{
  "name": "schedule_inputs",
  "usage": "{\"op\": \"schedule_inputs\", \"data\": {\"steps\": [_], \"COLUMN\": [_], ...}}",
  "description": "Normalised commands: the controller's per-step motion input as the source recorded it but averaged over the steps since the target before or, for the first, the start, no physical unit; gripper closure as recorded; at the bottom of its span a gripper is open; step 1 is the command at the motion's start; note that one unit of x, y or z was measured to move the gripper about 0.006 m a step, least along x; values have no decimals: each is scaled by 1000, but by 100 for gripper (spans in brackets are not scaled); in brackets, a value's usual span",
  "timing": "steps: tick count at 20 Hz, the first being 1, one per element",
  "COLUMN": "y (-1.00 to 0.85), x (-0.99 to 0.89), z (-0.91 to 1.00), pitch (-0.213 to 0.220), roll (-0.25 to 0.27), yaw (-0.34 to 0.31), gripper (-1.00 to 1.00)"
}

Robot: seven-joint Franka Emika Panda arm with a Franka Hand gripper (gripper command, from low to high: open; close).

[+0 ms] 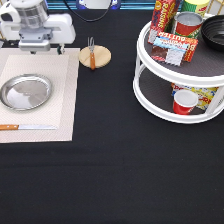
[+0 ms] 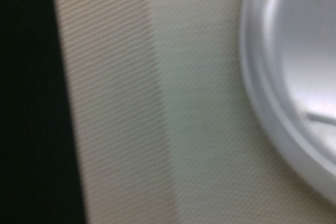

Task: Arrange plate and fork

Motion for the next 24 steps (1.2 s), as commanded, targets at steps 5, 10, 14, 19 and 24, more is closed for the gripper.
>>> {"op": "schedule_inputs", "data": {"steps": [5,10,14,19,24], "y": [984,950,809,520,71], "x": [-268,-94,-234,-646,-855], "z": [136,19,0,-77,-222], "pitch": [-23,-1,-16,-89,-114], "roll": [-156,-174,-122,-30,22], "yaw": [0,1,37,72,124], "gripper": [-100,-100,-100,-100,-100]}}
